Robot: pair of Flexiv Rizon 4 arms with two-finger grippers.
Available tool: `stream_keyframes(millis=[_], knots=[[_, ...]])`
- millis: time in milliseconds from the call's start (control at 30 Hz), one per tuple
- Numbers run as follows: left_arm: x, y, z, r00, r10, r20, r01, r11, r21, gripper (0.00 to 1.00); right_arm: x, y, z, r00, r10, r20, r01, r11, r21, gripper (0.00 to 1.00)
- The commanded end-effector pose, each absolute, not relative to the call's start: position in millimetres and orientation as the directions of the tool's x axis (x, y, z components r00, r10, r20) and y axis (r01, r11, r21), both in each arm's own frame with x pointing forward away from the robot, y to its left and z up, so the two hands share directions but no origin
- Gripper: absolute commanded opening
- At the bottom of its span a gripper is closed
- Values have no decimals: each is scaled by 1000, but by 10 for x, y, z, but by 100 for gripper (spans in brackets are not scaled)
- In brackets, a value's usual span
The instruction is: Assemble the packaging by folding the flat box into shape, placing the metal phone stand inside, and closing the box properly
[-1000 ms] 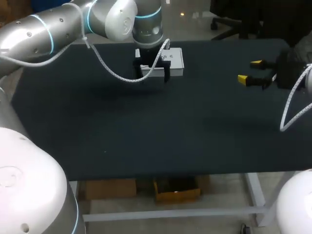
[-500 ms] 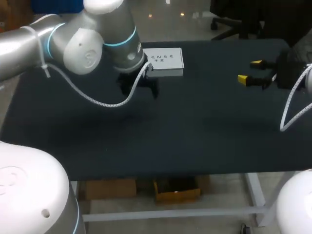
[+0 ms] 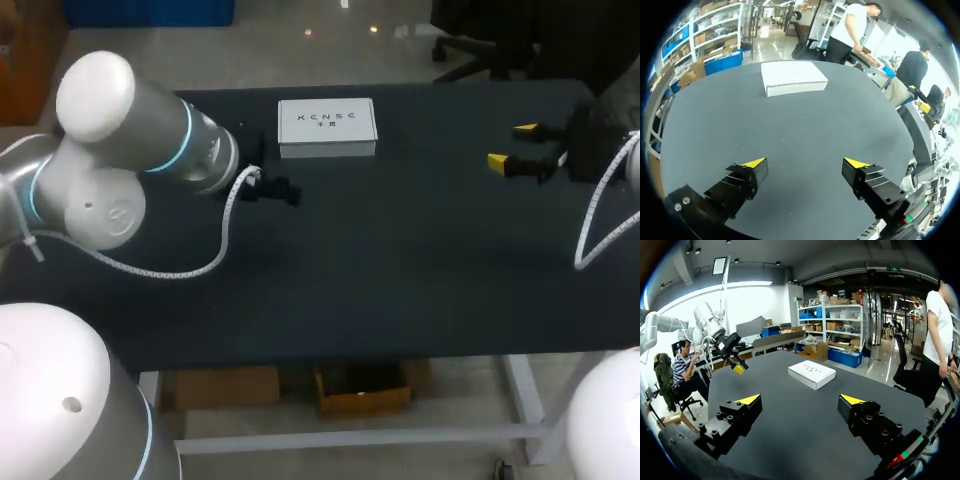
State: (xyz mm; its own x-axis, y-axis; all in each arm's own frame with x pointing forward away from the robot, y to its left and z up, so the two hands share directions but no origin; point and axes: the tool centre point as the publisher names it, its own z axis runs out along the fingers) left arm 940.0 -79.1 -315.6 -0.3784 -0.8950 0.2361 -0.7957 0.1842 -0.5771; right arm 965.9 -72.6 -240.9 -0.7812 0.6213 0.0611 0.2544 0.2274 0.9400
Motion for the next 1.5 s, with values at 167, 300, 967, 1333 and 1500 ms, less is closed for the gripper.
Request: stream_keyframes(millis=[167, 300, 967, 1333, 1500], knots=[[9410, -767, -3200, -398, -878, 266, -783, 174, -598, 100, 9651, -735, -2409, -782, 620, 61, 252, 225, 941, 100], [9410, -767, -3200, -398, -878, 266, -783, 174, -598, 100, 9651, -735, -2409, -782, 620, 61, 252, 225, 941, 100], [9548, -675, -3220, -617, -785, -58, -511, 456, -728, 100, 9651, -735, -2409, -782, 620, 61, 252, 225, 941, 100], [9800, -517, -3216, -585, -811, 22, -565, 388, -728, 100, 9651, -735, -2409, -782, 620, 61, 252, 225, 941, 100], [9820, -451, -3205, -616, -787, 32, -532, 386, -754, 100, 9651, -735, -2409, -782, 620, 61, 252, 225, 941, 100]])
